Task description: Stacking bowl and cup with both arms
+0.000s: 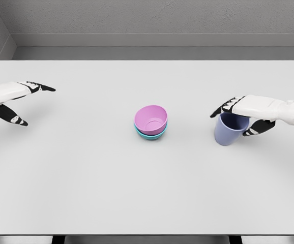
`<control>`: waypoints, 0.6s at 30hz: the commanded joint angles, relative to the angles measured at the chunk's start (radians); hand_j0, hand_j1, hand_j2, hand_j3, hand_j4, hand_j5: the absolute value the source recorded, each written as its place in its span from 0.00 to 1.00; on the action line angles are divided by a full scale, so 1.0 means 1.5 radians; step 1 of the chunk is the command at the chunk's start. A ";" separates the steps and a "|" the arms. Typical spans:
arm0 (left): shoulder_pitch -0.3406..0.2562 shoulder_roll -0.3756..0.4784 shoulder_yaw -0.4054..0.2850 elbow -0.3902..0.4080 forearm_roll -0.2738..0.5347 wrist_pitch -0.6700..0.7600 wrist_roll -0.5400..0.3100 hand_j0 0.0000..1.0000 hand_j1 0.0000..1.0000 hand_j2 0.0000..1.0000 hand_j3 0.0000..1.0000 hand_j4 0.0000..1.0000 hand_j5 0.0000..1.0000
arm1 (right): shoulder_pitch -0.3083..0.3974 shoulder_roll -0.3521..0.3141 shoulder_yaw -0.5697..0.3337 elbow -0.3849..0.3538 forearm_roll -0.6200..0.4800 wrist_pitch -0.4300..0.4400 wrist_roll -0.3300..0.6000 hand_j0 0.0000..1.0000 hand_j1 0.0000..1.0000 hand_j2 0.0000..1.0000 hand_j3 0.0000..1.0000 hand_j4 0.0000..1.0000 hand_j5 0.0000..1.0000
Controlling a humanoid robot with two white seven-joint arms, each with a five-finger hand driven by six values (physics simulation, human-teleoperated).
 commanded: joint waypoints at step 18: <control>0.000 0.001 0.000 0.000 0.004 0.002 0.000 1.00 1.00 1.00 1.00 1.00 1.00 | -0.016 -0.001 -0.001 -0.009 -0.003 0.000 0.000 0.63 0.63 0.63 0.63 0.63 0.63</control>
